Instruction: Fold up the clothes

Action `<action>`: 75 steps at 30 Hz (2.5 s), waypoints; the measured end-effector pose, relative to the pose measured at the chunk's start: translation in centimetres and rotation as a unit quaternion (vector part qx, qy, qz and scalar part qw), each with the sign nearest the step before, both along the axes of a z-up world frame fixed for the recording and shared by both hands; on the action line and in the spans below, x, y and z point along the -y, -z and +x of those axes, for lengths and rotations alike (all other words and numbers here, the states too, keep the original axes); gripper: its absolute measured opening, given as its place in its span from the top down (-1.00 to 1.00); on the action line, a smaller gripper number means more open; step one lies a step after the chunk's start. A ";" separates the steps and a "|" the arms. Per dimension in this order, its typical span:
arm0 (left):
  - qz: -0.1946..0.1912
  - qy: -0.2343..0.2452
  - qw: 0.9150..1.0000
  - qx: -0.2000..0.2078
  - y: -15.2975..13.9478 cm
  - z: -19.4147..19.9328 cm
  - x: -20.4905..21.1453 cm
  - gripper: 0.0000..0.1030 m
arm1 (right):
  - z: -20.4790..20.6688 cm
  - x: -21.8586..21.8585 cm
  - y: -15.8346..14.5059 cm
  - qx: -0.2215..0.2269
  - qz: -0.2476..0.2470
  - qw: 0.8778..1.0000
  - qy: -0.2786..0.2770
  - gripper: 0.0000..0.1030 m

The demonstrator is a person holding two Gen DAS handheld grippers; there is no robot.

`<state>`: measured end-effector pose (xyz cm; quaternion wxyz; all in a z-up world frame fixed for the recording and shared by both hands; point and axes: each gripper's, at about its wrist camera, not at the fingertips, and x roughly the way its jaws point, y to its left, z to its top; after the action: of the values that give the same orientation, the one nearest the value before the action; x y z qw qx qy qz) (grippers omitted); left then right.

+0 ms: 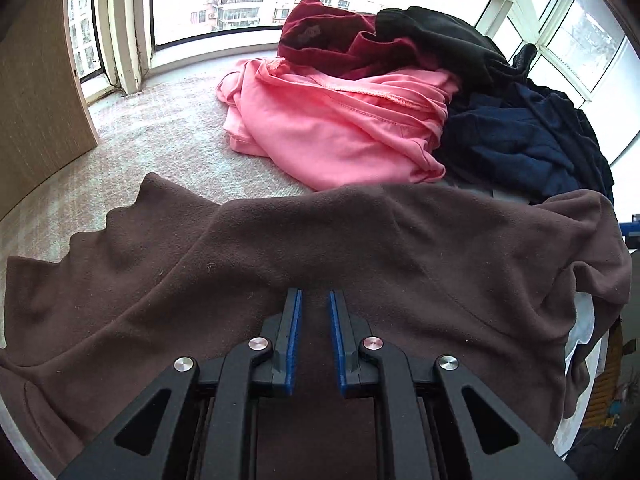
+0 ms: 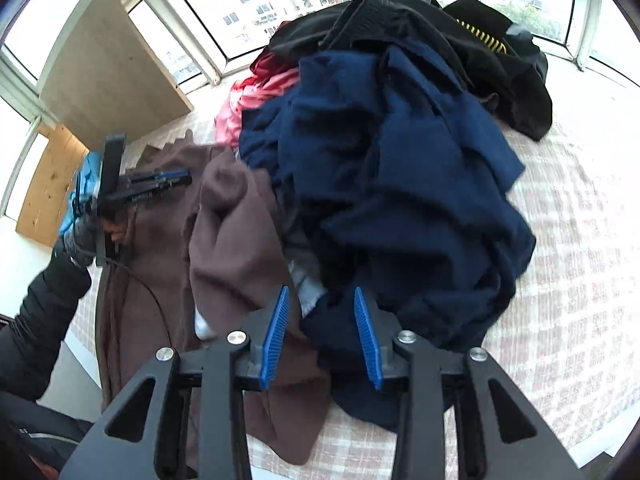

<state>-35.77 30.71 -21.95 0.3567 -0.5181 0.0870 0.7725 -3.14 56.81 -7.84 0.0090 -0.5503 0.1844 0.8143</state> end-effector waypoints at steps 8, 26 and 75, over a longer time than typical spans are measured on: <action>-0.036 0.060 0.997 -0.028 -4.5 3.9 -2.3 0.74 | 11.0 1.9 7.0 0.043 -0.065 0.995 0.064 0.29; -0.065 0.102 0.992 -0.031 -5.6 7.0 -9.1 0.70 | 12.9 8.1 6.4 0.013 0.016 1.000 -0.012 0.92; -0.113 0.397 0.906 -0.094 -8.5 24.1 -25.3 0.42 | 19.7 0.6 6.8 0.043 -0.178 0.978 0.098 0.35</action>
<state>-11.71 55.97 -13.46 0.5630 -0.4025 0.4056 0.5971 16.57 56.18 -14.64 -0.0013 -0.5565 0.3785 0.7396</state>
